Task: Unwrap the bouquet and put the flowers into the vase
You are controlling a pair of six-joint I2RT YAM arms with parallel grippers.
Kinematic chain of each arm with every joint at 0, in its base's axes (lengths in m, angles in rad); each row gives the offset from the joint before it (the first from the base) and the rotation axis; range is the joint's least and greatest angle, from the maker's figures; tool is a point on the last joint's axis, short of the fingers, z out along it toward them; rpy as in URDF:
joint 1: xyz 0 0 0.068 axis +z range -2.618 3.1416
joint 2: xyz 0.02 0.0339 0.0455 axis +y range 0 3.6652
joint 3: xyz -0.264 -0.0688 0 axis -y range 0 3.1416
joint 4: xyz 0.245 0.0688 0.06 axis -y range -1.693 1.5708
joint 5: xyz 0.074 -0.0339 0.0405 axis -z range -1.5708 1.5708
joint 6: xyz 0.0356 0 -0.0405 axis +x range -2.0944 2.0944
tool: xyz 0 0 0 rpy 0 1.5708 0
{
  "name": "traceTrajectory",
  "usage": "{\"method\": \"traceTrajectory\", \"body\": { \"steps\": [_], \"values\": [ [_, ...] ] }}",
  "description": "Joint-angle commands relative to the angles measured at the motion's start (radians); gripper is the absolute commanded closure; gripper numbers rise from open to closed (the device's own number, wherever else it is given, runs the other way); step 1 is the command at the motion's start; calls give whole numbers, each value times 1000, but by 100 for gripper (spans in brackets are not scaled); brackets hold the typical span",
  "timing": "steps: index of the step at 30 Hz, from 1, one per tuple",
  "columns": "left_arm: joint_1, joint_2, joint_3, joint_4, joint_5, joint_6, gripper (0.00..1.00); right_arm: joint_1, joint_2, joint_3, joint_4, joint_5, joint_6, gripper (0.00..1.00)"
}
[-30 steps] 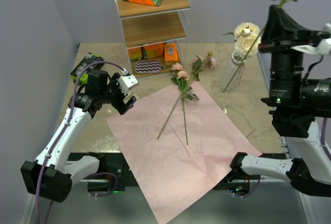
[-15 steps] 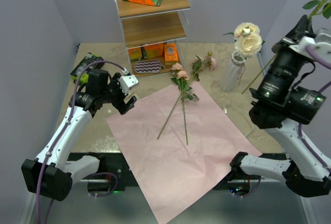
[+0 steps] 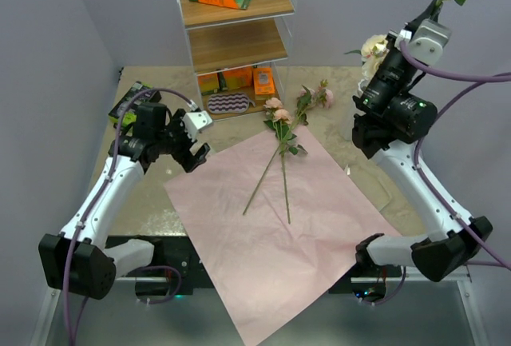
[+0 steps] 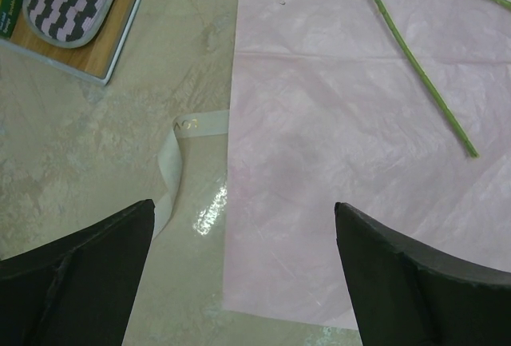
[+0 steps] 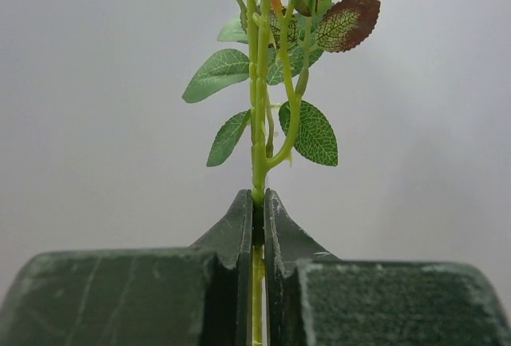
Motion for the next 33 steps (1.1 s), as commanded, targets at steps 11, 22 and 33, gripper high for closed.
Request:
{"method": "traceTrajectory", "body": {
  "steps": [11,22,33],
  "values": [
    [118,149,148,19,98,70,1,-172,214,99,206,-135,117,100],
    [159,178,157,11,106,88,1,-192,291,93,281,-139,85,100],
    [216,186,159,-12,126,125,1,-200,314,5,354,-95,59,100]
  ]
}}
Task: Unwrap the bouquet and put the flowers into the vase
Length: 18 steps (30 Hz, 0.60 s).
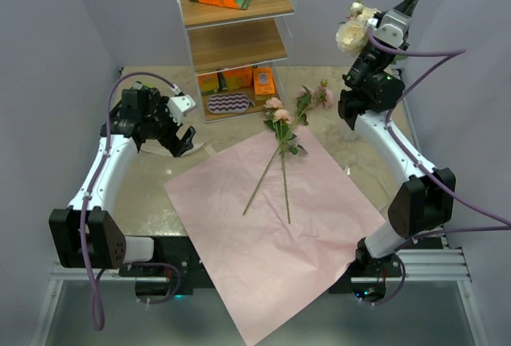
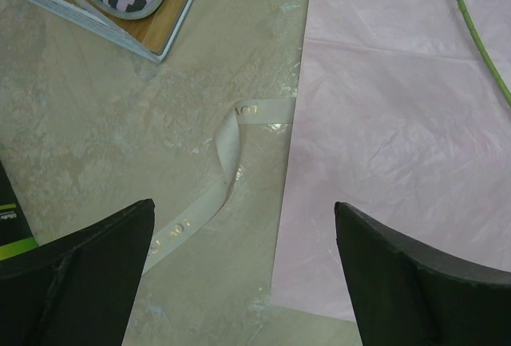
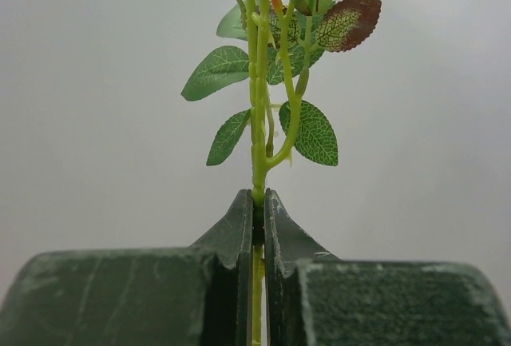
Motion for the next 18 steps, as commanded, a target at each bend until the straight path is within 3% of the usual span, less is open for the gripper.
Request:
{"method": "traceTrajectory", "body": {
  "steps": [1,11,18],
  "values": [
    [20,1,38,-6,35,35,1,-10,0,-25,116,23,-24,100],
    [60,2,41,-17,64,40,1,-10,-23,-119,115,68,-95,100],
    [70,-2,48,-28,64,51,2,-17,-11,-55,110,77,-80,100]
  ]
}}
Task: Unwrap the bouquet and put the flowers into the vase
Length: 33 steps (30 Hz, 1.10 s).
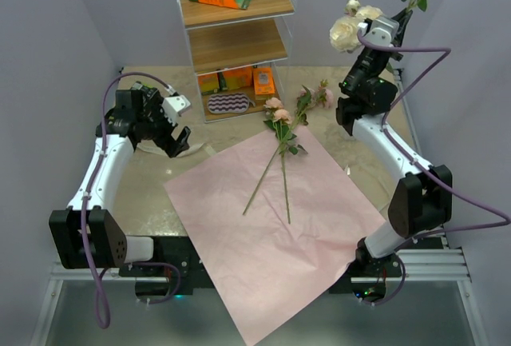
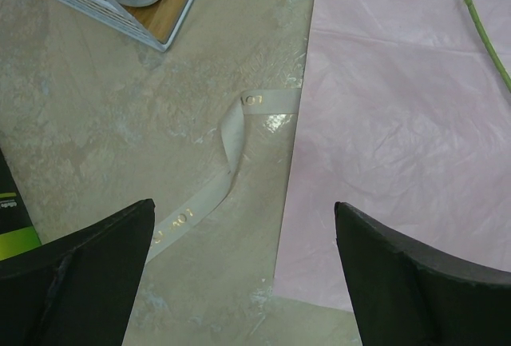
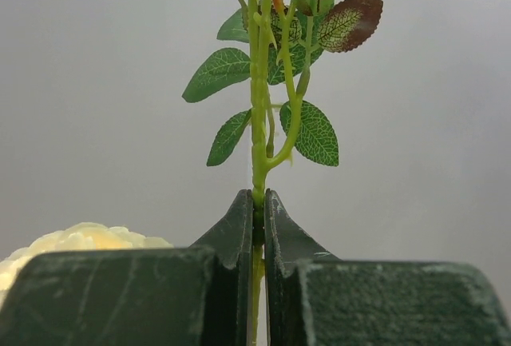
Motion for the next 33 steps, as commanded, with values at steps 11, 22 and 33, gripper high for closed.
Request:
{"method": "traceTrajectory", "body": {
  "steps": [11,22,33],
  "values": [
    [38,-10,42,-16,42,37,2,-6,-76,5,-236,279,165,71],
    [41,-31,57,-33,77,31,2,3,-200,-29,-813,241,509,56],
    [42,-64,46,-53,88,29,2,3,-217,-40,-747,221,423,78]
  ]
}}
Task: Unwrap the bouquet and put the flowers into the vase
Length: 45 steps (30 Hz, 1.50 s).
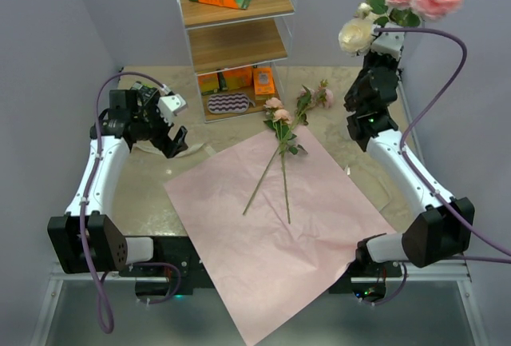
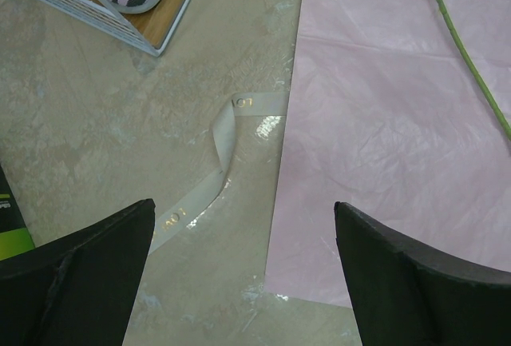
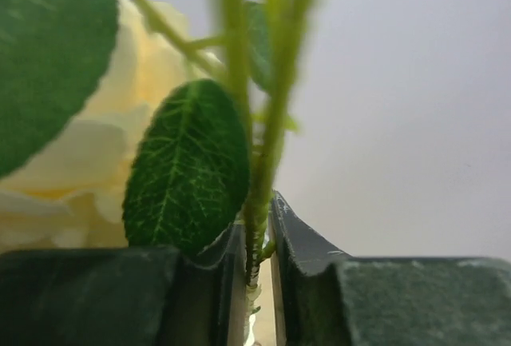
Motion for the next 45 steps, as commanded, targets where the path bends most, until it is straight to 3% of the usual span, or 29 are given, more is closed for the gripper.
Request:
{"method": "traceTrajectory", "body": {
  "steps": [1,3,8,16,21,27,34,37,41,45],
  "values": [
    [8,-42,28,-4,27,20,2,-2,-4,71,-90,-6,0,62],
    [8,-42,26,-2,28,20,2,-2,-6,100,-147,-1,52,49],
    [8,-40,32,-1,32,15,2,-2,-53,106,-321,-59,163,33],
    [8,-48,40,-8,42,10,2,-2,-64,151,-709,-181,347,20],
    [10,-55,42,-19,58,7,2,0,-145,75,-748,-237,370,14],
    [8,-58,51,-36,78,-2,2,-3,-283,-16,-713,-338,347,14],
    [8,-68,63,-50,102,-26,2,-2,-330,27,-869,-388,401,15],
    [8,-72,69,-64,111,-28,2,-3,-336,50,-915,-405,420,19],
    [8,-86,65,-73,114,-25,2,-3,-328,79,-928,-366,405,32],
    [8,-98,55,-73,110,-19,2,-3,-288,142,-929,-369,364,34]
  ]
}}
